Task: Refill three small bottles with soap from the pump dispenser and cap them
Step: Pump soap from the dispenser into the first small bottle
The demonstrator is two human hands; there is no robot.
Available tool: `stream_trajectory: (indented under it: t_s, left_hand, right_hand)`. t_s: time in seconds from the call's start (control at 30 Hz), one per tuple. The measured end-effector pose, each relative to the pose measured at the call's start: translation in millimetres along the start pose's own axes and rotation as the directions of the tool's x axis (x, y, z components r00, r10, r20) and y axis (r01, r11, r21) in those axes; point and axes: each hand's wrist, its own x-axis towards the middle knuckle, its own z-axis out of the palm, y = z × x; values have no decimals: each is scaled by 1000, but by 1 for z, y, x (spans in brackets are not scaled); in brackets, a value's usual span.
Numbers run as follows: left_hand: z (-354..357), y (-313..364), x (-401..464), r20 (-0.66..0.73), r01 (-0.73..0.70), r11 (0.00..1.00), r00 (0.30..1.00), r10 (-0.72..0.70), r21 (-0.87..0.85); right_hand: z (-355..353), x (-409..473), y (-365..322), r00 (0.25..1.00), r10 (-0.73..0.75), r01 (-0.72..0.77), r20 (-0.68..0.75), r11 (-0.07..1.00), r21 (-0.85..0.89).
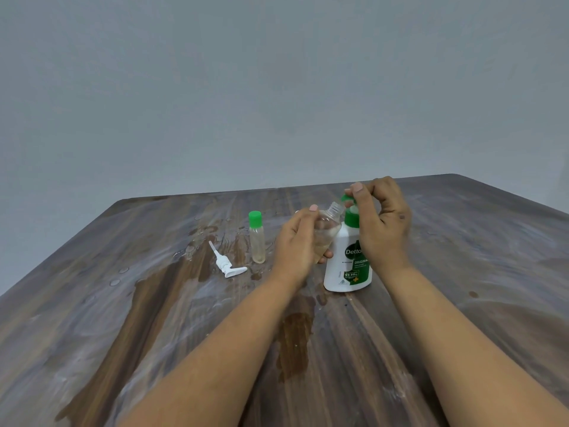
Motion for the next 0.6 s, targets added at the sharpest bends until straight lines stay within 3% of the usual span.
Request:
stream_trajectory:
  t_s: [0.6]
  left_hand:
    - [0, 2, -2, -5, 1, 1000, 1000, -1, 25]
  right_hand:
    - [0, 1, -2, 1000, -3, 3, 8, 999, 32]
